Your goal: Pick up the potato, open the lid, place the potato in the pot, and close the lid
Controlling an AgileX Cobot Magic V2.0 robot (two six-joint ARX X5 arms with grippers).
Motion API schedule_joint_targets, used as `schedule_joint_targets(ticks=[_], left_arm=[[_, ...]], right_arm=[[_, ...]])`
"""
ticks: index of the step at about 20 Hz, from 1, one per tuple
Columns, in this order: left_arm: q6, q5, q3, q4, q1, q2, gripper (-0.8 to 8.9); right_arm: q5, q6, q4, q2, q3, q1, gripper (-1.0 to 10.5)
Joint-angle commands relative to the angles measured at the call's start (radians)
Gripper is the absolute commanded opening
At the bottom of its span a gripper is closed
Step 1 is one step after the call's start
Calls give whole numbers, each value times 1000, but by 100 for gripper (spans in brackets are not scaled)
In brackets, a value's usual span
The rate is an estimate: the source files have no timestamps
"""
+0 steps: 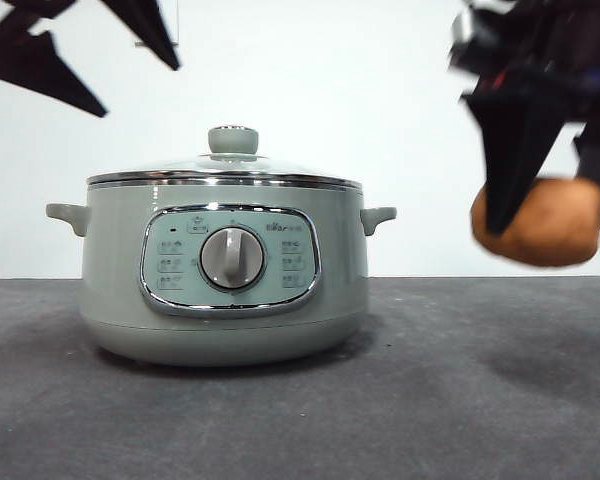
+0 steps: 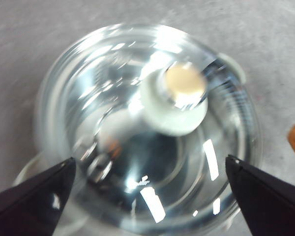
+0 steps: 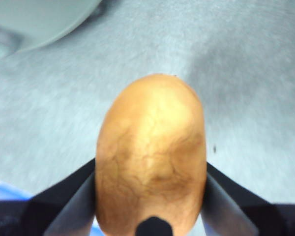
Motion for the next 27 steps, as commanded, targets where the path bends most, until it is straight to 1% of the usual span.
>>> schedule_joint_targets(ticks=[1, 2, 5, 9, 13, 14, 16, 19, 21, 22, 24, 27], left_arm=[[13, -11, 51, 8, -43, 60, 625], [13, -35, 75, 8, -63, 84, 625], [31, -154, 139, 28, -138, 167, 625], [45, -247, 158, 92, -200, 249, 625], [45, -298, 158, 113, -223, 294, 621], [45, -310, 158, 113, -226, 298, 575], [45, -309, 158, 113, -230, 300, 416], [45, -324, 158, 114, -232, 303, 241], [46, -323, 158, 114, -232, 314, 89], [63, -324, 158, 113, -232, 319, -4], [69, -334, 158, 116, -232, 323, -9], [69, -342, 159, 121, -231, 322, -9]], right_arm=[[2, 0, -53, -72, 2, 2, -8], [15, 2, -77, -99, 2, 2, -8], [83, 3, -160, -180, 2, 2, -8], [87, 0, -179, -263, 2, 2, -8], [87, 0, -180, -297, 2, 2, -8], [87, 0, -180, -297, 2, 2, -8], [87, -3, -174, -296, 2, 2, -8], [87, -3, -167, -296, 2, 2, -8], [87, -4, -167, -296, 2, 2, -7], [87, -6, -167, -296, 2, 2, -7], [87, -21, -168, -296, 2, 2, -7], [87, -22, -168, -296, 2, 2, -7]])
